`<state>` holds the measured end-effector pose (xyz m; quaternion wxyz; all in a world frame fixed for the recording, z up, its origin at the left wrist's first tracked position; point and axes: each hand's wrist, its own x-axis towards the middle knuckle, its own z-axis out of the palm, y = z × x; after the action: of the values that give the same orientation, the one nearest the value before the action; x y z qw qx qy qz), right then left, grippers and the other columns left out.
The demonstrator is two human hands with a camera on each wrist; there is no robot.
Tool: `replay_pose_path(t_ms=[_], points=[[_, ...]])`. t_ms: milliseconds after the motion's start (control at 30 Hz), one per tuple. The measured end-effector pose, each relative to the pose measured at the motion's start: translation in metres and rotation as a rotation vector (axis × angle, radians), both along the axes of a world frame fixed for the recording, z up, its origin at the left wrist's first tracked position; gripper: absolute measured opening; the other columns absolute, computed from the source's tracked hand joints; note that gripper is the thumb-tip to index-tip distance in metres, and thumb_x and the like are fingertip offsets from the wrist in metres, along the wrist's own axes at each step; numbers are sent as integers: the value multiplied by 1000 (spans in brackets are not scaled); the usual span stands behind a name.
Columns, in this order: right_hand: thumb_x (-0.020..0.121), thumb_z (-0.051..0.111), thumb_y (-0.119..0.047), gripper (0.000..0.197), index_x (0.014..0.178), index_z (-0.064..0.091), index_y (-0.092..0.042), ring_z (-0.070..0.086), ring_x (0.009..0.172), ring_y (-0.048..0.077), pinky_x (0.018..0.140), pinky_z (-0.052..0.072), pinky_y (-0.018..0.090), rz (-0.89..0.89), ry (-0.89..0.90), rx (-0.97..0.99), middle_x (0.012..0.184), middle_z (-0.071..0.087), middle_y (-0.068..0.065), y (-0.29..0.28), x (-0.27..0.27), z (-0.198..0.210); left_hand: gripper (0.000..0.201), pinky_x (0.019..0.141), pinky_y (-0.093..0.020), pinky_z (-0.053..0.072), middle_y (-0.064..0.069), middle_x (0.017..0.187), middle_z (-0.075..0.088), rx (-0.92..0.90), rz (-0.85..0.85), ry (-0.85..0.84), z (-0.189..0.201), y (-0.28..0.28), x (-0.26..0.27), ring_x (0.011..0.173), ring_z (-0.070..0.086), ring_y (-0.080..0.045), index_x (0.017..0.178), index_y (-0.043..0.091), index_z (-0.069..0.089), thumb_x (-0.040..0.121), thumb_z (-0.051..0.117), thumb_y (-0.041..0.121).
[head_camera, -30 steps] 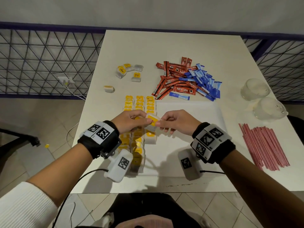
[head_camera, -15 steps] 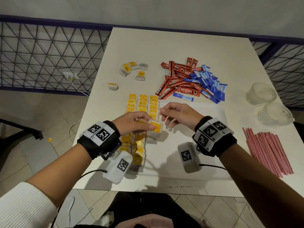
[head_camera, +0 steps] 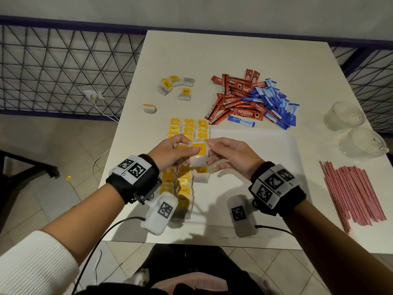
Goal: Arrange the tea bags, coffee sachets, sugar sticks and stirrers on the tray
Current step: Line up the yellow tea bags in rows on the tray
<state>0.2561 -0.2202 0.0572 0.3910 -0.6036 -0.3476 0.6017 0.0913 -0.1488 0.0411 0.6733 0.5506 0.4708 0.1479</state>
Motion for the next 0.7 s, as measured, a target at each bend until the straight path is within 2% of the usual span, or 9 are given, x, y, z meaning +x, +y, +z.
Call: replay_pose_path(t_ms=[67, 200, 267, 333, 400, 467, 600, 633, 700], points=[[86, 62, -21, 16, 102, 60, -21, 61, 66, 13, 64, 53, 25, 25, -81, 24, 78, 64, 5, 0, 0, -2, 20, 54, -24, 36, 5, 42, 54, 9, -16, 20, -3, -2, 1, 55, 44, -17, 75, 19, 46, 85, 63, 16], [85, 65, -14, 16, 99, 59, -10, 58, 61, 10, 56, 48, 19, 134, -322, 28, 66, 62, 3, -1, -4, -13, 18, 47, -20, 34, 4, 44, 57, 13, -102, 80, -11, -9, 0, 42, 47, -9, 77, 17, 47, 86, 63, 16], [85, 65, -15, 12, 94, 59, -10, 57, 61, 13, 57, 48, 21, 164, -402, 0, 60, 60, -1, -3, -5, -20, 13, 42, -15, 36, 3, 53, 60, 35, -147, 152, -14, -8, -2, 38, 48, -3, 80, 19, 51, 87, 62, 18], [84, 67, -16, 9, 84, 57, -15, 58, 64, 17, 62, 50, 29, 200, -411, -38, 55, 60, -5, -7, -5, -25, 11, 39, -14, 37, -2, 68, 62, 61, -144, 203, -16, -6, -6, 39, 51, -2, 82, 21, 53, 87, 62, 18], [83, 68, -15, 14, 78, 56, -19, 59, 68, 21, 65, 49, 35, 233, -373, -66, 53, 61, -8, -10, -7, -28, 11, 39, -14, 40, -4, 68, 61, 44, -98, 212, -15, -4, -10, 38, 53, -2, 85, 21, 52, 89, 59, 14], [83, 67, -14, 14, 78, 55, -19, 58, 69, 22, 63, 49, 31, 253, -373, -75, 43, 58, -13, -11, -8, -30, 12, 44, -17, 45, -6, 65, 57, -21, -45, 166, -16, 0, -14, 40, 55, -5, 90, 19, 51, 91, 54, 7], [82, 68, -12, 18, 71, 55, -20, 53, 65, 18, 58, 45, 25, 310, -384, -125, 38, 54, -16, -12, -13, -34, 12, 62, -26, 53, -13, 84, 62, -71, -44, 36, -19, 3, -22, 65, 60, -19, 100, 9, 55, 95, 45, 4], [82, 68, -12, 20, 70, 55, -20, 52, 61, 12, 58, 43, 22, 316, -396, -134, 39, 54, -16, -12, -13, -36, 12, 65, -26, 54, -11, 87, 64, -58, -44, 26, -20, 3, -24, 68, 62, -18, 99, 8, 56, 96, 45, 5], [81, 69, -14, 22, 66, 54, -22, 48, 54, 2, 55, 38, 14, 330, -453, -136, 45, 53, -15, -11, -14, -35, 15, 63, -23, 55, 2, 73, 70, -46, -29, 8, -20, 3, -25, 64, 64, -10, 88, 11, 58, 95, 46, 7]])
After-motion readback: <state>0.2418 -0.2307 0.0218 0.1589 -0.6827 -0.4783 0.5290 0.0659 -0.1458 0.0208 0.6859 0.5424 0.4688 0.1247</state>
